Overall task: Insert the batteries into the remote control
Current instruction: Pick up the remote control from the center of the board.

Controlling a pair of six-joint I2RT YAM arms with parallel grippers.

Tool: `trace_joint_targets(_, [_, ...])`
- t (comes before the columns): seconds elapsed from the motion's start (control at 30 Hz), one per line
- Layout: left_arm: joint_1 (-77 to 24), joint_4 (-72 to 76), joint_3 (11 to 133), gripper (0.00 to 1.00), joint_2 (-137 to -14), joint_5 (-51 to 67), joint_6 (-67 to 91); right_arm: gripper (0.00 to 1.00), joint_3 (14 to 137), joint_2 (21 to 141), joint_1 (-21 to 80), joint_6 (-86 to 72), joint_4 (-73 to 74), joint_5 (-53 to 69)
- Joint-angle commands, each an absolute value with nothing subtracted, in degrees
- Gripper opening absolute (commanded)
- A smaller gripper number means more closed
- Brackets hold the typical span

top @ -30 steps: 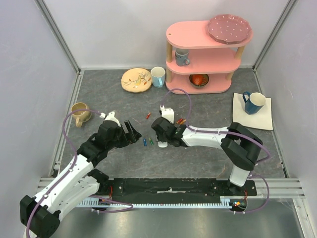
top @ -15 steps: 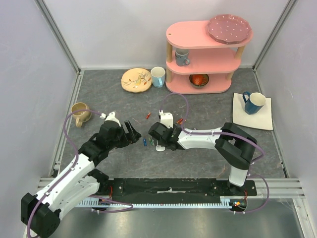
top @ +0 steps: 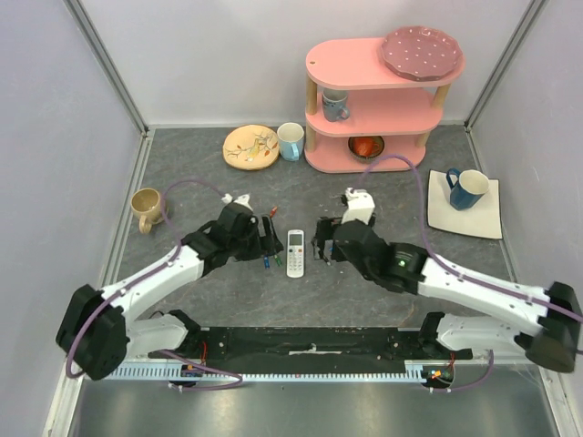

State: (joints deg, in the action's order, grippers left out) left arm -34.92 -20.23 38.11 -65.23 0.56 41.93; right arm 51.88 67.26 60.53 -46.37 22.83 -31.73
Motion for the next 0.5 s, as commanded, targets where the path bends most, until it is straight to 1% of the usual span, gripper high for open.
trace_joint_targets(0.0, [-40.49, -17.57, 46.83, 0.91, -73.26, -2.17, 37.71, 0.97, 44.05, 59.27, 60.56, -43.6, 24.35, -34.1])
trace_joint_targets(0.13, [-45.17, -22.31, 55.87, 0.91, -82.95, -8.08, 35.69, 0.97, 39.82, 55.29, 60.56, -43.07, 23.03, -34.54])
trace_joint_targets(0.2, [-46.05, -23.11, 57.47, 0.91, -86.99, -9.31, 35.6, 0.97, 39.11, 54.76, 60.56, -42.8, 22.76, -33.84])
trace_joint_targets(0.3, [-46.14, -23.55, 59.15, 0.91, -89.9, -9.58, 35.68, 0.97, 38.94, 54.93, 60.47, -42.63, 22.59, -33.22])
trace_joint_targets(0.4, [-46.14, -23.56, 60.46, 0.99, -92.72, -10.1, 35.25, 0.97, 38.5, 54.84, 60.56, -42.28, 22.15, -32.61])
trace_joint_targets(0.47, [-46.14, -24.17, 61.17, 0.99, -94.39, -10.89, 35.07, 0.97, 37.97, 54.76, 60.56, -42.19, 21.45, -32.43])
